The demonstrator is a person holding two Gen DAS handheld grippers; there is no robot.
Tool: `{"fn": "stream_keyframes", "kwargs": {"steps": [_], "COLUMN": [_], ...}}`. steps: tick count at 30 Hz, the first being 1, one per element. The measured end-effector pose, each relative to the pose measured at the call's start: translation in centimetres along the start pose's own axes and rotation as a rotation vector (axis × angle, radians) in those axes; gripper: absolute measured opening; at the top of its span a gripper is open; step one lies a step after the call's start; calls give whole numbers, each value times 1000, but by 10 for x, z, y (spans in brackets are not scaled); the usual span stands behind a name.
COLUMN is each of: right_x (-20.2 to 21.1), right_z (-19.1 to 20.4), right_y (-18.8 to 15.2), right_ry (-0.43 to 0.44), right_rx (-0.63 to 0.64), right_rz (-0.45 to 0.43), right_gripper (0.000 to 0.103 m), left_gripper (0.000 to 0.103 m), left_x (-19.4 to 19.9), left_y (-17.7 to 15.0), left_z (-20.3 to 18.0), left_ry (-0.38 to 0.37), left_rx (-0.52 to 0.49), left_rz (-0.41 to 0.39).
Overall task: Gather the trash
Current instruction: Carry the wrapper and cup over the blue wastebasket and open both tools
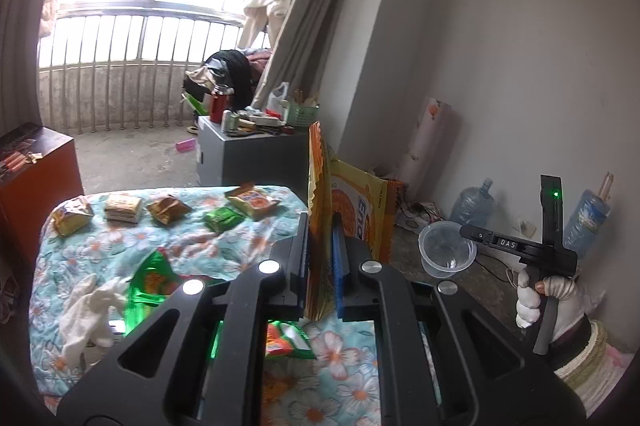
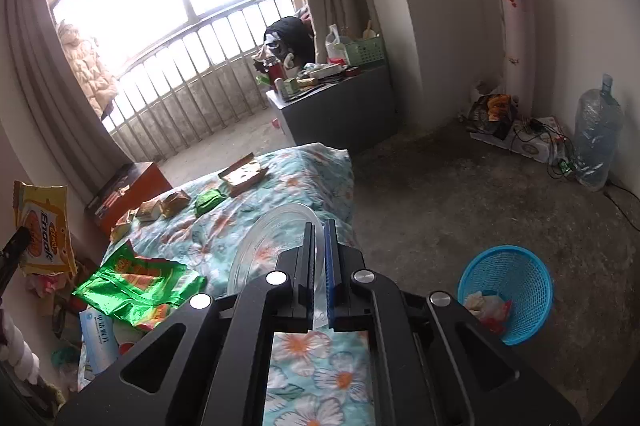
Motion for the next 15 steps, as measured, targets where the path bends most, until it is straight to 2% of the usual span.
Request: {"fn": "stream_keyframes", "kwargs": {"steps": [5,9,15], "right_x": [21,38,52], "right_z": [-59,-114,-199], "right_y": [-8,-19,-45], "right_ry": [-59,-123,-209], "right_rx": [-67,-125,-224], "right_rz": [-22,-31,-4], "right_gripper": [5,5,5], "left_gripper": [9,9,9], "left_x": [-40,-78,-139], "left_y": [-11,-25,-68], "left_z": [-66,-116,-205], "left_ry": [-90,-153,-256], "left_rx": [-50,-76,-122], "left_rz": [73,163,314]}}
Point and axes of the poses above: each gripper's, at about its wrist camera, not at the fingertips, and x roughly against the way its jaws point, z to its left, y to its top, the point moved 10 cm from there along -x, roughly the way its jaws point, and after that the axes turned 5 degrees about y, right-handed, at the moved point
